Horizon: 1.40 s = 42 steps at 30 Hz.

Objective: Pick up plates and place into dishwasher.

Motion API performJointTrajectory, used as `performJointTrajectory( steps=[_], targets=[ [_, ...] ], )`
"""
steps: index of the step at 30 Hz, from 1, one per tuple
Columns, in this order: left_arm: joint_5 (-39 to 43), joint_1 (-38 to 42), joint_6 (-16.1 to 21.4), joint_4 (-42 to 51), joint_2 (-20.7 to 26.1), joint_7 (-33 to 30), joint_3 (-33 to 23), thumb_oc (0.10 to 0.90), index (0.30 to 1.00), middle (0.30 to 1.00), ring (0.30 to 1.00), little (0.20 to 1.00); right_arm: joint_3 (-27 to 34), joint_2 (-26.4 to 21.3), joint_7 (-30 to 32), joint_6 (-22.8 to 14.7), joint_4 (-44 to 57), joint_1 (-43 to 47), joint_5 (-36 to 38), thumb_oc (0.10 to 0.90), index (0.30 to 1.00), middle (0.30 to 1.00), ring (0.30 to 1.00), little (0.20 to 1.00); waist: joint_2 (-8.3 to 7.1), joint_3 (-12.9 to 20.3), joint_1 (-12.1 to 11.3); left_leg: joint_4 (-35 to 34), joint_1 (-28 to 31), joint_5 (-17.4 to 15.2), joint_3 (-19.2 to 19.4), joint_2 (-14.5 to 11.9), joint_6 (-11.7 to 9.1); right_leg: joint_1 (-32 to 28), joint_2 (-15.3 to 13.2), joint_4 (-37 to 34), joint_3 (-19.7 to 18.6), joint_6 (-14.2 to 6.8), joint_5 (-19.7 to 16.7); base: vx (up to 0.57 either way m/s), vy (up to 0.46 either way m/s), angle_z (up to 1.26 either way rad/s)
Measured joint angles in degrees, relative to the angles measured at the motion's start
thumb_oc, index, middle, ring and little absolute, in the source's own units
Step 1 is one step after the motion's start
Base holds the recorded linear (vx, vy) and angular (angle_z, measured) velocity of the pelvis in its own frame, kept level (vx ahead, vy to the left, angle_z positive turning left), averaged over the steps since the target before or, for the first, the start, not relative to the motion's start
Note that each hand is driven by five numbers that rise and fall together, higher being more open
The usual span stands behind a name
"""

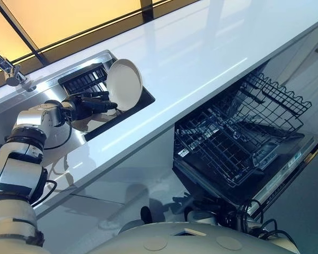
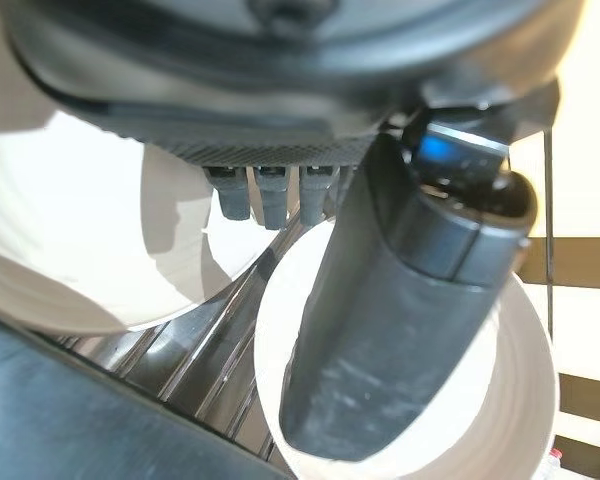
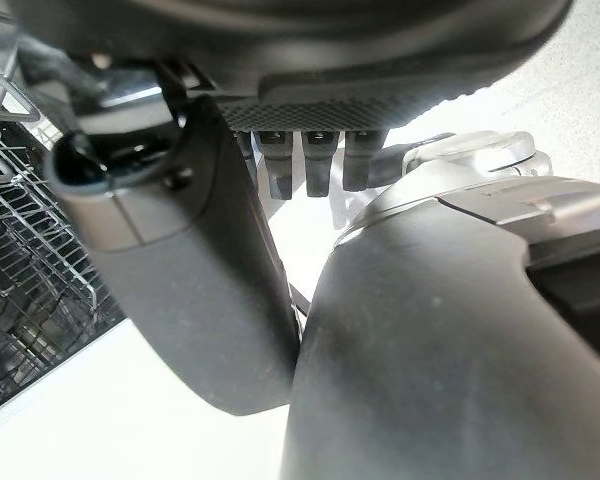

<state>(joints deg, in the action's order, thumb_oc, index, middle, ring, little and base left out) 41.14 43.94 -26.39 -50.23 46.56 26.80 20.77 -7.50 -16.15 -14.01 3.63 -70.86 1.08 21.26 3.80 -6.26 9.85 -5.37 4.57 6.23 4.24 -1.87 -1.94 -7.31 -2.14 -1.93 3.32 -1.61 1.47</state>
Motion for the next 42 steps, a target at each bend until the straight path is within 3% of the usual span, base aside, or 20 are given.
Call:
performJointTrajectory(
  steps=[2, 3, 5, 21, 32, 42],
  targets=[
    [0.0, 0.0, -0.1, 0.0, 0.7, 0.4, 0.0, 0.624, 0.749, 0.749, 0.749, 0.724, 0.0, 0.0, 0.0, 0.0, 0.0, 0.0, 0.0, 0.800, 0.900, 0.900, 0.900, 0.900, -0.01, 0.0, 0.0, 0.0, 0.0, 0.0, 0.0, 0.0, 0.0, 0.0, 0.0, 0.0, 0.0, 0.0, 0.0, 0.00, 0.000, 0.00],
    [0.0, 0.0, -0.1, 0.0, 0.9, 0.4, 0.0, 0.633, 0.756, 0.756, 0.756, 0.733, 0.0, 0.0, 0.0, 0.0, 0.0, 0.0, 0.0, 0.800, 0.900, 0.900, 0.900, 0.900, -0.01, 0.0, 0.0, 0.0, 0.0, 0.0, 0.0, 0.0, 0.0, 0.0, 0.0, 0.0, -0.1, 0.0, 0.0, 0.00, 0.000, 0.00],
    [0.0, 0.0, -0.1, 0.0, 1.4, 0.5, 0.0, 0.800, 0.900, 0.900, 0.900, 0.900, 0.0, 0.0, 0.1, -0.1, 0.0, 0.0, 0.0, 0.800, 0.900, 0.900, 0.900, 0.900, -0.02, 0.0, -0.1, 0.0, 0.1, 0.0, 0.0, 0.0, 0.0, 0.0, 0.0, 0.0, -0.1, 0.0, 0.0, 0.00, 0.000, 0.00],
    [0.0, 0.0, 0.4, -0.1, 1.9, -1.2, -0.4, 0.800, 0.900, 0.900, 0.900, 0.900, -0.1, 0.0, -0.2, -0.7, -0.6, 0.1, 0.0, 0.800, 0.900, 0.900, 0.900, 0.900, -0.03, 0.0, -0.1, 0.0, 0.7, -0.1, 0.6, 0.0, 0.2, -0.3, 0.0, 0.0, -1.1, -0.2, -0.1, -0.01, -0.002, -0.02],
    [1.7, 1.9, 5.6, -3.3, 2.9, -14.2, -3.4, 0.800, 0.900, 0.900, 0.900, 0.900, -0.3, 0.0, -0.3, -0.5, -0.9, 0.5, 0.1, 0.800, 0.900, 0.900, 0.900, 0.900, -0.34, 0.1, -0.1, 0.1, 0.9, -0.1, 0.7, 0.0, 0.2, -0.4, 0.0, 0.1, -1.1, -0.2, -0.1, 0.00, 0.000, 0.00],
    [-0.8, 4.2, 9.4, -7.1, 4.1, -23.7, -7.1, 0.800, 0.900, 0.900, 0.900, 0.900, -2.2, 0.0, -0.3, -0.1, -0.9, 0.5, 0.2, 0.800, 0.900, 0.900, 0.900, 0.900, -2.30, 1.2, 0.1, 0.1, 1.2, -0.3, 1.8, 0.0, 0.3, 0.0, 0.0, 0.5, -2.0, -0.2, -0.2, 0.00, -0.007, -0.03]
  ],
)
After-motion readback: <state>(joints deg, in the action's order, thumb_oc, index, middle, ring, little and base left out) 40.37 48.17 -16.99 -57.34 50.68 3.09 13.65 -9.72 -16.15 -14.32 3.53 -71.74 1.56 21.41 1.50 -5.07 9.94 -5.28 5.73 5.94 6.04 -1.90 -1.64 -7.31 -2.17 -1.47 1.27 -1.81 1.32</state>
